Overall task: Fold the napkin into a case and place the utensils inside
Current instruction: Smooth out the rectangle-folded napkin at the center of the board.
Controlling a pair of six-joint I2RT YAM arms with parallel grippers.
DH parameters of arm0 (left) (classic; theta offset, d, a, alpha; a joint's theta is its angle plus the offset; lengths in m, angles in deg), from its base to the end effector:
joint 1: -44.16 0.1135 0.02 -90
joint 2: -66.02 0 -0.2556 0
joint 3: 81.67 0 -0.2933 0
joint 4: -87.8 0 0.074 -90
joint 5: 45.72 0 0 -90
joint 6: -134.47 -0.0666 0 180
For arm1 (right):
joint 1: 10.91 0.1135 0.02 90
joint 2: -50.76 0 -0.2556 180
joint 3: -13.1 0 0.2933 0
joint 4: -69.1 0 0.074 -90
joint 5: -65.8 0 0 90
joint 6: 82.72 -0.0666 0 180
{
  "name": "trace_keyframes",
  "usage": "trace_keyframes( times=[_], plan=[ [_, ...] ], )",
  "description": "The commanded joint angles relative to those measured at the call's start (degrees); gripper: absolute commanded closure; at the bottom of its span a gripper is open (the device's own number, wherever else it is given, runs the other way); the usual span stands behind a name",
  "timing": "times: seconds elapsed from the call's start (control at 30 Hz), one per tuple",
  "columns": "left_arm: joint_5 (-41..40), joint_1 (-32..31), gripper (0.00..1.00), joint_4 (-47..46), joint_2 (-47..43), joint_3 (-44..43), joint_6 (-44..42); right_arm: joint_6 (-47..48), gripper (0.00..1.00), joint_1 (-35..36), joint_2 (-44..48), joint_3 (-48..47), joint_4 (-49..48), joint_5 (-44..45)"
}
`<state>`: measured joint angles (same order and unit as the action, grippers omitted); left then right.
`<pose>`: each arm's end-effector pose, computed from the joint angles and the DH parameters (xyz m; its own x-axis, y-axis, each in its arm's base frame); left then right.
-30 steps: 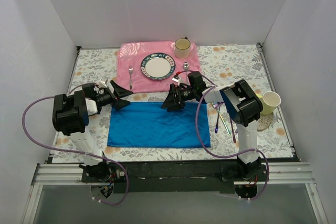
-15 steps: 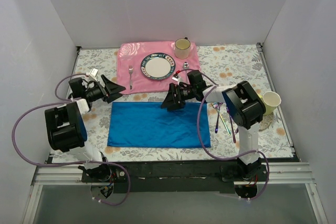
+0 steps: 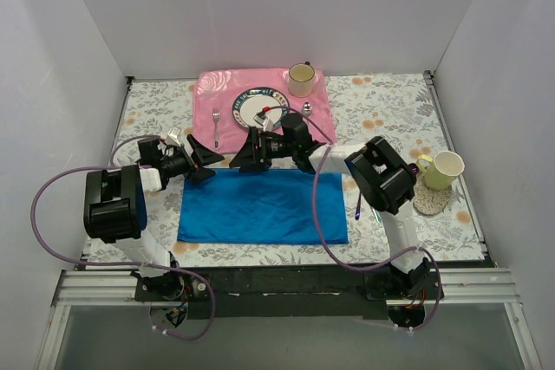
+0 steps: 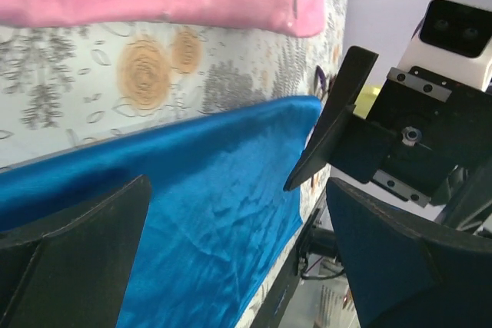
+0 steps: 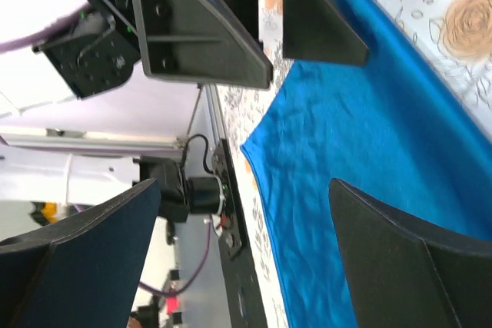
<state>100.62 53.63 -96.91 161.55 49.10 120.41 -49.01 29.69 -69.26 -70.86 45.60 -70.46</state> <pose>0.3348 -0.0003 0.0822 -0.6662 -0.6562 0.3543 -0.5081 0.0518 -0.8597 0.3500 0.3633 0.1361 -0.9113 -0.0236 -0.4110 -0.4095 0.1544 0.8991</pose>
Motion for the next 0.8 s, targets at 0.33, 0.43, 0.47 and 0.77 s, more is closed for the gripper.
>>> trace_keyframes(
  times=[0.33,0.43,0.47,0.77],
  plan=[
    [-7.65,0.02,0.02,3.85,4.32,-2.12,0.52,-16.3,0.01,0.89,-13.65,-7.38,-15.66,3.19],
    [-7.65,0.02,0.02,4.47,4.76,-2.47,0.35,-16.57,0.01,0.1,-14.18,-5.1,-16.19,2.76],
    [-7.82,0.02,0.02,4.73,4.76,-2.73,-0.17,-16.57,0.01,-0.17,-14.01,-3.44,-16.46,2.23],
    [-8.96,0.54,0.02,7.37,4.67,-3.79,-2.02,-12.53,0.01,-3.24,-11.46,2.11,-15.41,-1.11]
  ],
)
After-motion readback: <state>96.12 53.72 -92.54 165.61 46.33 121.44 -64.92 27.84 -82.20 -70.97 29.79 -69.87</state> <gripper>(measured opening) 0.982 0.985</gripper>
